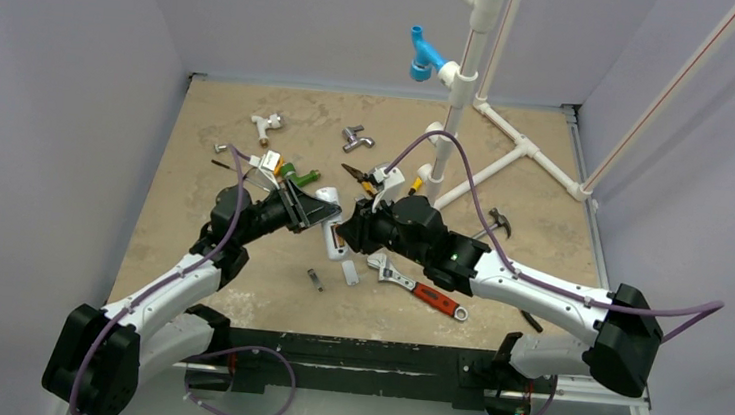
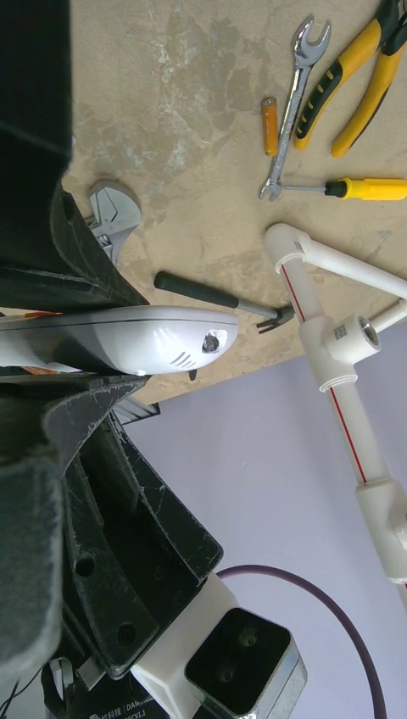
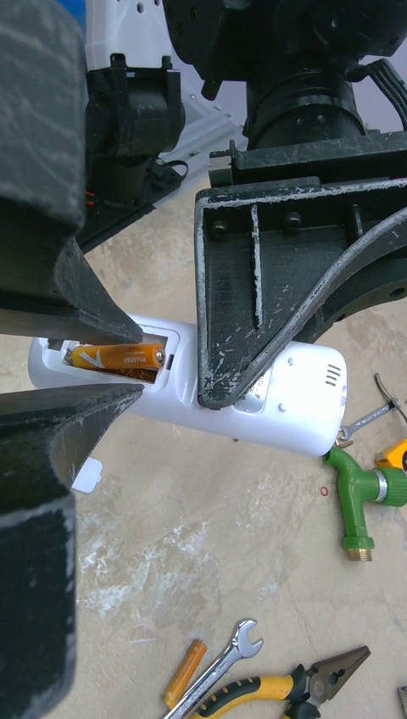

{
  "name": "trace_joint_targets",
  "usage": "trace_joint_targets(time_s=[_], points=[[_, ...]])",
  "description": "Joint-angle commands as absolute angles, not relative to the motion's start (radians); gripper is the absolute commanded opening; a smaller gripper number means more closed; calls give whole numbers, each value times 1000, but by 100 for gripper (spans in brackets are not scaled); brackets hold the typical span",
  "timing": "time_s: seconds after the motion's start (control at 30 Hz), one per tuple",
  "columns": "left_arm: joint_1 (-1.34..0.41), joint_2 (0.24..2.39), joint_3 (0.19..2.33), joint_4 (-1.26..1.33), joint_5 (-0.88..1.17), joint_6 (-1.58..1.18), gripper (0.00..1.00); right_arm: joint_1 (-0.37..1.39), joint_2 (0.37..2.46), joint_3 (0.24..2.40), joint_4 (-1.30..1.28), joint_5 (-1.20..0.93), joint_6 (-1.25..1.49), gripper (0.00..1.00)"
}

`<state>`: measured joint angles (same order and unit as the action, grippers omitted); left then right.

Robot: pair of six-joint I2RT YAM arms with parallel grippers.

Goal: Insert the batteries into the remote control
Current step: Load the battery into the remote control.

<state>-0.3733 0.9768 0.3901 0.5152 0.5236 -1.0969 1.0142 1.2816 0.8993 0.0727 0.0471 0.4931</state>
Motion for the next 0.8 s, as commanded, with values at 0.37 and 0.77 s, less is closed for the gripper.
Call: trace_joint_targets(time_s=[0.37,0.77], points=[[-373,977,431,592,532,-1094,0,1017,1267,929,94,80,480,36],[-373,977,430,593,532,-1094,0,1017,1298,936,102,71,487,35]])
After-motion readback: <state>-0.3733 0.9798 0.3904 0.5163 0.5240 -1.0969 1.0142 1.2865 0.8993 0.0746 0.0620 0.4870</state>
